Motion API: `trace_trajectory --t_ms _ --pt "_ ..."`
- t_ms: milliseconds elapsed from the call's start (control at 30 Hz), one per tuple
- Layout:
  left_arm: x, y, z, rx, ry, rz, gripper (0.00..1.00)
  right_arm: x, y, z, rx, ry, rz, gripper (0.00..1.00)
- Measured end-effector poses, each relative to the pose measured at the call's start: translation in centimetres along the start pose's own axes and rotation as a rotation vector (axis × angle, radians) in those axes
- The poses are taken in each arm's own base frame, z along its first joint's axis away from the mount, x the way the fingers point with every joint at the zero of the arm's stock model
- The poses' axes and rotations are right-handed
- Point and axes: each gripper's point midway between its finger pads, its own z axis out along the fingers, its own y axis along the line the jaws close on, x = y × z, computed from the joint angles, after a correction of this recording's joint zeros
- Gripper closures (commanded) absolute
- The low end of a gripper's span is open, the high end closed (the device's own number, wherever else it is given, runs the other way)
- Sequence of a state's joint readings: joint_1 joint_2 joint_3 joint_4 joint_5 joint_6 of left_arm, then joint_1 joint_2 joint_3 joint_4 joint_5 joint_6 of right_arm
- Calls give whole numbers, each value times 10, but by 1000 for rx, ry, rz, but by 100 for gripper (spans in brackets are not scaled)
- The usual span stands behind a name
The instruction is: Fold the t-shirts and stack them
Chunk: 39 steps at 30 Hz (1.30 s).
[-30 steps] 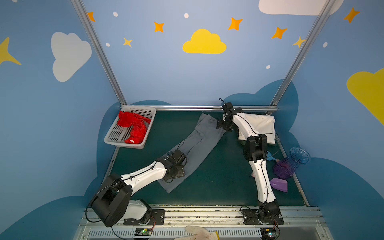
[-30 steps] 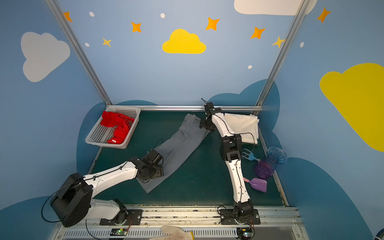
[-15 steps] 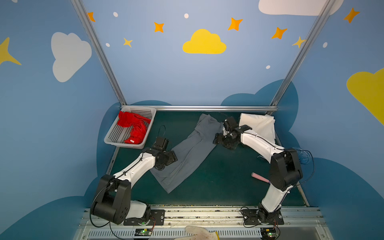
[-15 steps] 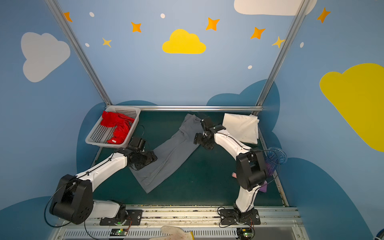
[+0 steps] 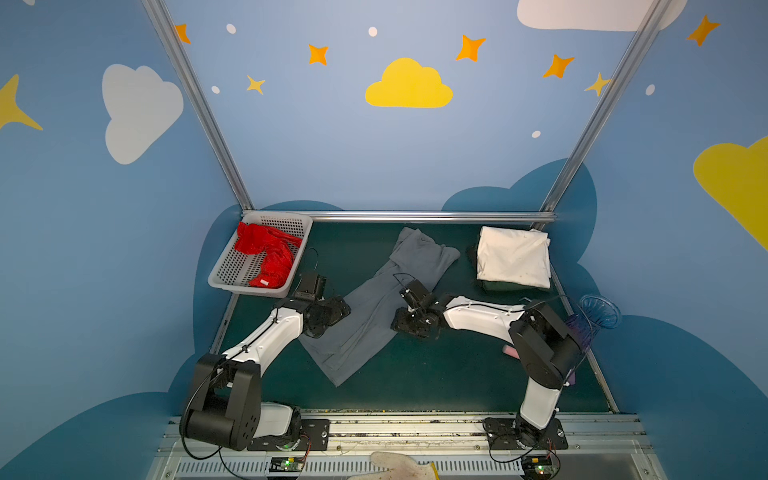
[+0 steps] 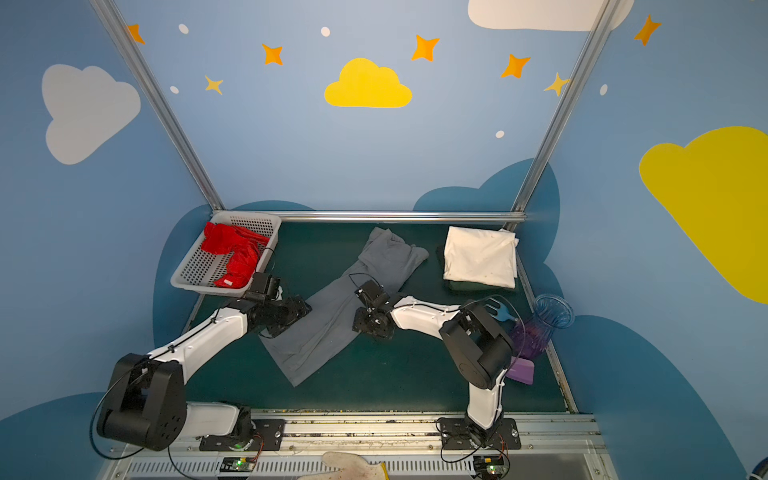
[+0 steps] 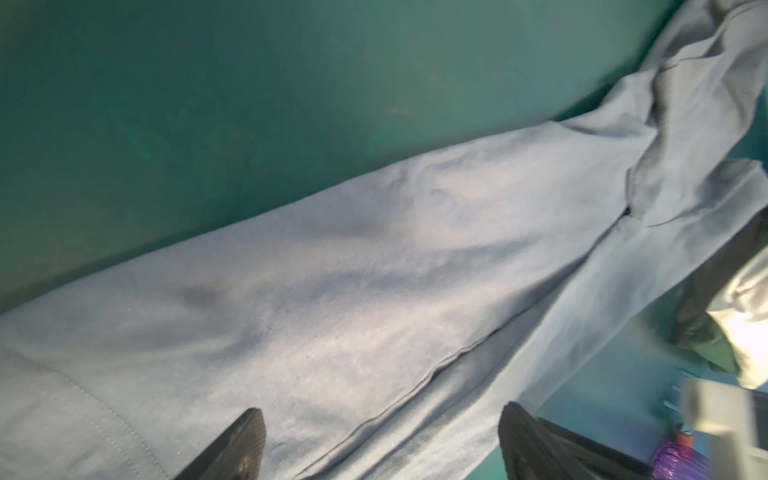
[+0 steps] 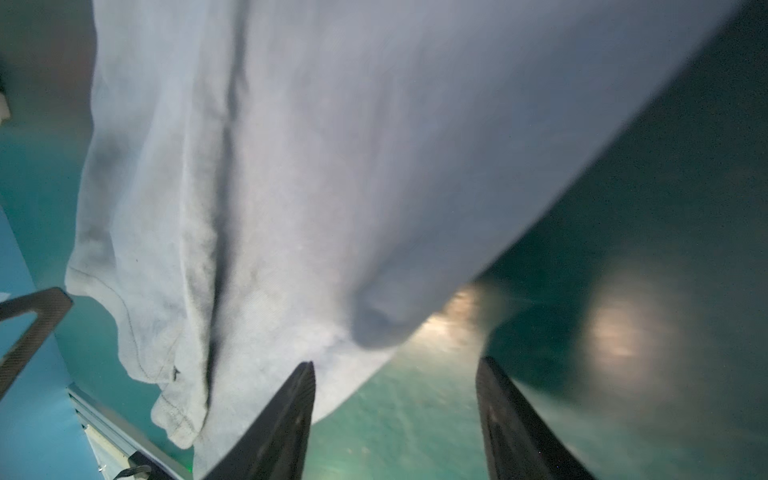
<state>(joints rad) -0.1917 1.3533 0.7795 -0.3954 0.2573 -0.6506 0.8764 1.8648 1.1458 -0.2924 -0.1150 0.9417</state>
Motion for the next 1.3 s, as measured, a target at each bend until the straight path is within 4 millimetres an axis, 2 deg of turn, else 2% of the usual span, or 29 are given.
trace_trajectory --t_ms 67,133,367,400,467,633,733,900,1033,1100,1200,1300 --pt "-2 -2 -3 9 -11 1 12 0 10 3 -10 -7 -8 47" --pt "-3 -4 -7 20 -23 5 12 2 17 8 -18 -6 -12 55" --pt "-8 -12 -19 54 -59 15 12 7 9 14 38 -11 13 98" --pt "-8 -12 -20 56 -60 15 12 7 6 14 50 -12 17 100" --pt "-8 -13 -20 57 -61 15 12 5 4 12 74 -18 23 100" --pt "-6 -11 -20 58 -55 14 11 5 -22 0 187 -28 39 100" --pt "-6 -11 -20 60 -55 22 10 7 -57 -17 260 -28 80 100" --pt "-5 -15 -23 81 -57 35 10 9 -129 -53 399 -34 179 100" --pt "-2 -16 -24 91 -51 45 10 17 -169 -74 469 -24 230 100" --pt "1 -19 -23 98 -42 54 10 20 -184 -82 491 -12 245 96" --pt "10 -25 -17 105 -11 81 10 18 -194 -89 508 3 237 84" --pt "25 -34 -7 99 39 128 10 12 -195 -95 505 5 207 63"
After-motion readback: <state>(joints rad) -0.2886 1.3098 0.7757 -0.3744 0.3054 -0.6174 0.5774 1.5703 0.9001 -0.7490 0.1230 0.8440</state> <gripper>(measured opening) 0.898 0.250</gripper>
